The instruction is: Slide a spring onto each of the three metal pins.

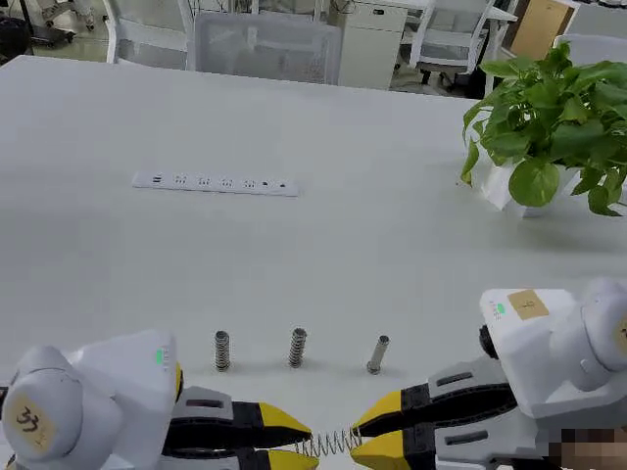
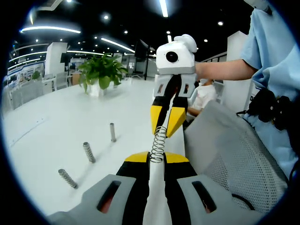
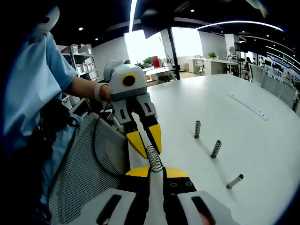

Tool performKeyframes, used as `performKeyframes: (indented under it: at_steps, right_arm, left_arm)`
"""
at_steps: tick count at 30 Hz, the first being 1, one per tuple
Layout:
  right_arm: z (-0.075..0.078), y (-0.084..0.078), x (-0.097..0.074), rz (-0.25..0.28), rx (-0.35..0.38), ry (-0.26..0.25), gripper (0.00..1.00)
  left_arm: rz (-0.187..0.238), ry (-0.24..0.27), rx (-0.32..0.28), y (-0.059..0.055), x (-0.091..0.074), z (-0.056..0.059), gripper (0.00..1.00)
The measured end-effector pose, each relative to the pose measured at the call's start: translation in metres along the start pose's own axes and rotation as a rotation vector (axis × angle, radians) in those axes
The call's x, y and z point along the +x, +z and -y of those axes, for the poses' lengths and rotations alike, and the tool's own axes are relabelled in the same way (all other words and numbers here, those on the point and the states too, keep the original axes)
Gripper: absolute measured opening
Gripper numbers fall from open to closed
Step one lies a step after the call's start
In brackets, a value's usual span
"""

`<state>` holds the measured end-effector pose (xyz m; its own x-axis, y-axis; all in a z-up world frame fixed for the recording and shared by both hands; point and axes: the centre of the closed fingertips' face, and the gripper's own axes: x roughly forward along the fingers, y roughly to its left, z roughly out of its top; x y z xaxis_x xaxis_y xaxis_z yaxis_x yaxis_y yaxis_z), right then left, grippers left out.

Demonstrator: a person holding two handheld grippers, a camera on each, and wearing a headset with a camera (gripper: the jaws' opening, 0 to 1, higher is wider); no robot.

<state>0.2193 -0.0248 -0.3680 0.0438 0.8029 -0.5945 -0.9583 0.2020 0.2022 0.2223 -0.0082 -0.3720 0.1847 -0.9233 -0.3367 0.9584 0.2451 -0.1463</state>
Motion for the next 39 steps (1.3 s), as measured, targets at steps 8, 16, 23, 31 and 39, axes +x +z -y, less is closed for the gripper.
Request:
performKeyframes:
  at_steps: [8, 16, 23, 31, 39]
  right_arm:
    - [0.000, 0.006, -0.001, 0.005, -0.018, -0.013, 0.06]
    - [-0.002, 0.016, 0.000, 0.021, -0.043, -0.019, 0.07]
    - [-0.003, 0.020, -0.001, 0.033, -0.047, -0.026, 0.07]
    - [-0.005, 0.025, 0.000, 0.048, -0.051, -0.022, 0.07]
    - [-0.005, 0.023, 0.000, 0.037, -0.059, -0.022, 0.07]
  left_arm:
    - [-0.026, 0.000, 0.007, -0.003, 0.003, 0.000, 0.07]
    - [-0.054, -0.006, 0.006, -0.005, 0.008, 0.002, 0.07]
    - [-0.057, -0.011, 0.002, -0.004, 0.011, 0.003, 0.06]
    - [-0.059, -0.017, -0.001, -0.004, 0.014, 0.005, 0.06]
    - [-0.060, -0.007, 0.001, -0.006, 0.015, 0.004, 0.06]
